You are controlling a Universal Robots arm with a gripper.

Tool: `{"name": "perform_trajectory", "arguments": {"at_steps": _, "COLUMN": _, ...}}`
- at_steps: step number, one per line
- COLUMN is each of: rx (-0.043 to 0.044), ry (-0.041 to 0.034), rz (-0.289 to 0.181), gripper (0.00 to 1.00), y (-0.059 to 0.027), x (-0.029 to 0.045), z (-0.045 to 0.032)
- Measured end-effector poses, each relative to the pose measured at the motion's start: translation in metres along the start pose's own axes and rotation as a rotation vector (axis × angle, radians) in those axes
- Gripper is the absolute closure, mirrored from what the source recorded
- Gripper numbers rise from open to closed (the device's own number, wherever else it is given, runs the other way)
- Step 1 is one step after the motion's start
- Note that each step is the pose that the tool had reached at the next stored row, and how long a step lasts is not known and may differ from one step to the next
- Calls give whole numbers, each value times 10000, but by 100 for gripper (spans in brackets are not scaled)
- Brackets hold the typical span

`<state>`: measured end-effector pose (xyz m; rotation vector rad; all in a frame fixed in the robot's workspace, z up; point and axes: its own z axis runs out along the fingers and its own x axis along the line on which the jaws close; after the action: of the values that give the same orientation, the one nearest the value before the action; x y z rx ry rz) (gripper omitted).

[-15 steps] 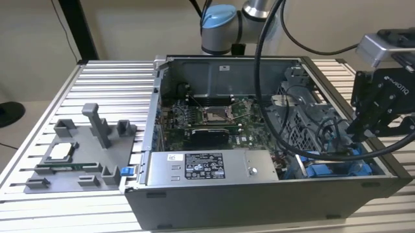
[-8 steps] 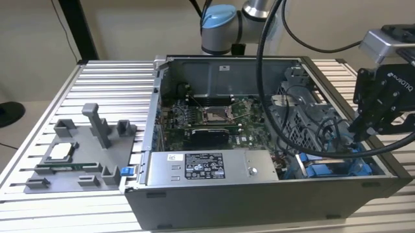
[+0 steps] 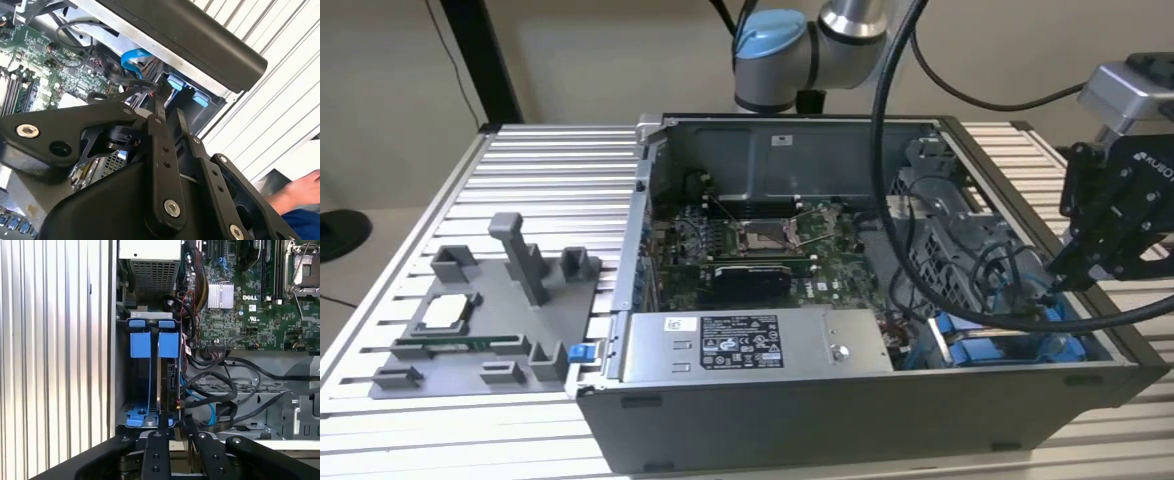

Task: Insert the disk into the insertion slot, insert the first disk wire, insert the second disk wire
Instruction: 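Insert the first disk wire, then insert the second disk wire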

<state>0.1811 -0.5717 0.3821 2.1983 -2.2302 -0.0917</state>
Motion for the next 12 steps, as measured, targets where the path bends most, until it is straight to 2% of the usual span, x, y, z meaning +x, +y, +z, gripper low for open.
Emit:
{"name": "perform_trajectory", "arguments": {"at_steps": 1, "rx": -3, "ry": 0, "rz": -2, "gripper": 100, "y": -9, "x": 2, "z": -1}}
{"name": "perform_trajectory", "arguments": {"at_steps": 6, "rx": -23, "ry": 1, "rz": -11, "gripper": 100, "y": -65, "x": 20, "z": -4}}
{"name": "perform_trajectory", "arguments": {"at_steps": 7, "rx": -27, "ry": 1, "rz": -13, "gripper": 0, "y": -75, "x": 22, "z": -4}}
{"name": "perform_trajectory", "arguments": {"at_steps": 12, "rx": -31, "ry": 2, "rz": -44, "gripper": 0, "y": -89, "x": 28, "z": 17}}
